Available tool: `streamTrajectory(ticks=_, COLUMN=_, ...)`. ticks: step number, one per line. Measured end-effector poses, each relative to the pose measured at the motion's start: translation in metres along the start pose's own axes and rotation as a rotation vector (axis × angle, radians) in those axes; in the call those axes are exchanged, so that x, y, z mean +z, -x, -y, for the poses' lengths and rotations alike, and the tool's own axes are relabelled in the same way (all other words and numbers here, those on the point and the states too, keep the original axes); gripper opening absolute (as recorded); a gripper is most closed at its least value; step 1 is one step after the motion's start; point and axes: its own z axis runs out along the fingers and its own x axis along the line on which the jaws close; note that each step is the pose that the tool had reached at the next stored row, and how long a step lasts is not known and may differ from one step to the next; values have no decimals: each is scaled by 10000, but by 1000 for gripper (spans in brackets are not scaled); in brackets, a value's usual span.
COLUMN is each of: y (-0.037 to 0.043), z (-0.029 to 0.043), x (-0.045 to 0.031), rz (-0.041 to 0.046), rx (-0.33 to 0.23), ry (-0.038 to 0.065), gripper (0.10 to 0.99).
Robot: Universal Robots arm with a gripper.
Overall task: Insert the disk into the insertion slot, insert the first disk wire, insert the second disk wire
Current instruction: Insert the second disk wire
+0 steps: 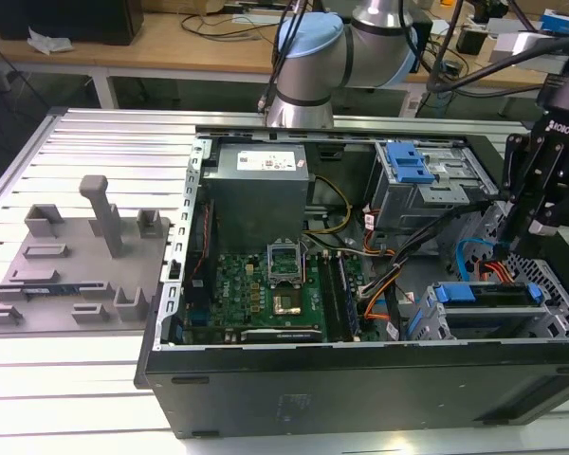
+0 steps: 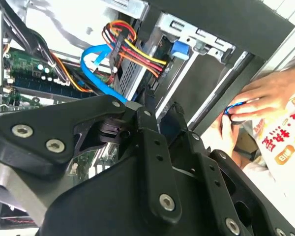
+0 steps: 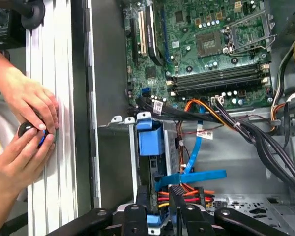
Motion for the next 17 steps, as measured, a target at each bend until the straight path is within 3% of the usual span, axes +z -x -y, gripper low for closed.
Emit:
streamTrajectory(ticks=5, y=-9, z=-34, x=7, rz=4, rx=27, ry=8, gripper=322)
streamTrajectory(ticks=8, y=-10, z=-34, x=9, rz=28, rx=253, ry=90, gripper=322)
streamTrajectory(ticks=17, y=-13, z=-74, x=16, rz=28, rx=263, ry=94, gripper=322)
